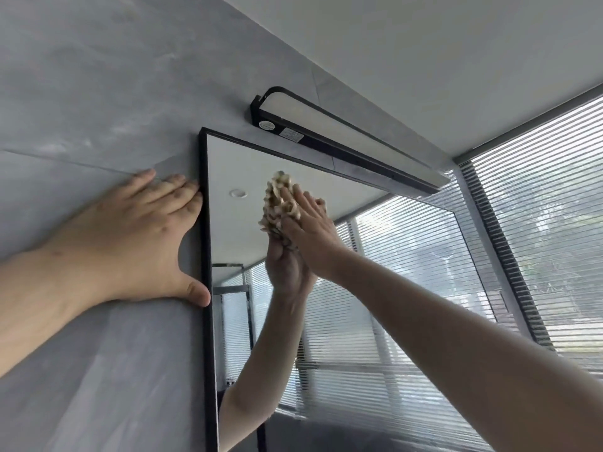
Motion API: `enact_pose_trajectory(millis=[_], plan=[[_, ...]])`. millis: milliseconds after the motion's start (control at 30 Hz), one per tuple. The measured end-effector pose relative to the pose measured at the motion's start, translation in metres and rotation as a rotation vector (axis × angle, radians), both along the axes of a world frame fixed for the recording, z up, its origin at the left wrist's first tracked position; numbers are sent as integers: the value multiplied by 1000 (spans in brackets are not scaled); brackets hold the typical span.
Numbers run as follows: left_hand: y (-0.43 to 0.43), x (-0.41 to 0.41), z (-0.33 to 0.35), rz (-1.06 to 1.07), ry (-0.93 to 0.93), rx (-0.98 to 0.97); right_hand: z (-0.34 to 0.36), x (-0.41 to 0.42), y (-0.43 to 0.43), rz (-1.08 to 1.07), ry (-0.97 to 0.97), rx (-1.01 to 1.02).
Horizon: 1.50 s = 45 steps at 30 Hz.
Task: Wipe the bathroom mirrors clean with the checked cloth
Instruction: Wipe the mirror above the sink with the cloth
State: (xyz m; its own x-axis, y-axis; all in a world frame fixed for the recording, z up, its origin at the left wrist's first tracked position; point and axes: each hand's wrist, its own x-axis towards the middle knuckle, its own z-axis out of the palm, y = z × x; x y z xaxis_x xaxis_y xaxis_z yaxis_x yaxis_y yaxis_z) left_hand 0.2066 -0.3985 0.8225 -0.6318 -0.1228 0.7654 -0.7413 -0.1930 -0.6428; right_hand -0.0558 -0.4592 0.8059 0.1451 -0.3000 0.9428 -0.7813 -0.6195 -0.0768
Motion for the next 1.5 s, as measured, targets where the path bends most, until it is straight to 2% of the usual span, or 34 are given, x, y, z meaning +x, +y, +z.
enact_pose_trajectory(millis=[233,300,467,567,733,833,1000,1200,1300,1500], plan=[[-4,1,2,25,1,64,-146,10,19,-97,345,-67],[0,0,1,50,13,94,-180,12,17,-150,443,-142],[19,-5,-2,140,74,179,-175,14,24,-150,480,-155],[24,-8,-4,159,85,199,-132,25,31,-127,430,-142],[21,-8,-5,83,91,188,-26,61,39,-111,216,-137],[22,-8,-7,47,92,190,2,77,44,-80,110,-106],[23,-8,-8,23,110,198,-50,78,41,-56,127,-136],[26,-8,-9,52,118,215,-180,72,38,-46,181,-143],[27,-8,-8,48,126,242,-229,60,28,-79,186,-253],[28,-7,-9,50,117,259,-193,56,30,-115,70,-303]])
